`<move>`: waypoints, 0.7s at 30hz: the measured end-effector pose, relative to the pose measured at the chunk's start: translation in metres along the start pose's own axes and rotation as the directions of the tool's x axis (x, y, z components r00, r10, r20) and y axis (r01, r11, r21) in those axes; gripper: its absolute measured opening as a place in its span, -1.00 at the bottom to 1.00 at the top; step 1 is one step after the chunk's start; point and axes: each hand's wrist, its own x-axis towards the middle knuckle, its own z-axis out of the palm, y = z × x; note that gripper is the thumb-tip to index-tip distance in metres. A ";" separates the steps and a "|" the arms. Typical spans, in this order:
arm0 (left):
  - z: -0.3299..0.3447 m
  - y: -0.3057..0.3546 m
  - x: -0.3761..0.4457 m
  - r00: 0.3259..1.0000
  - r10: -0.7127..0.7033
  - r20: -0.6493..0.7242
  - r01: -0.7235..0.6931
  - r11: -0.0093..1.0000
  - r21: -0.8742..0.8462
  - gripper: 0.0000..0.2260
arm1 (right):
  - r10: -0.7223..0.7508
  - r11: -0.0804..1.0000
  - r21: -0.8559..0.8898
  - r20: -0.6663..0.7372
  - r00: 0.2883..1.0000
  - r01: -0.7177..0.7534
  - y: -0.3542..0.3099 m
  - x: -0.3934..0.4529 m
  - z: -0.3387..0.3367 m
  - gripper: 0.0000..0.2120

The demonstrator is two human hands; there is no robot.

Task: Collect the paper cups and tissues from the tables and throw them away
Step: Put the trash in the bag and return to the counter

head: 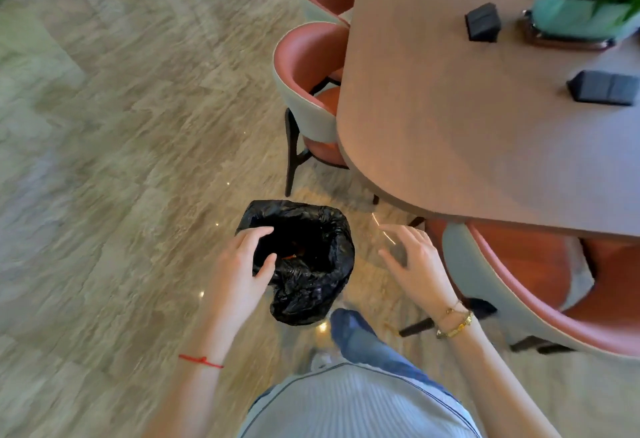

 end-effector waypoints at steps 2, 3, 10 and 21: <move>0.003 0.010 -0.011 0.997 0.072 0.034 -0.072 0.997 -0.004 -0.65 | 0.064 0.998 0.002 -0.054 0.996 -0.064 0.006 -0.034 -0.009 -0.65; 0.006 0.016 -0.015 0.993 0.106 0.049 -0.105 0.994 -0.013 -0.65 | 0.089 0.996 0.008 -0.080 0.993 -0.088 0.009 -0.051 -0.014 -0.65; 0.039 0.083 -0.028 0.900 0.393 0.187 -0.373 0.918 -0.132 -0.64 | 0.322 0.945 0.037 -0.267 0.908 -0.325 0.041 -0.160 -0.053 -0.64; 0.138 0.276 -0.066 0.622 0.726 0.294 -0.677 0.687 -0.263 -0.64 | 0.549 0.817 0.164 -0.518 0.656 -0.553 0.135 -0.300 -0.141 -0.64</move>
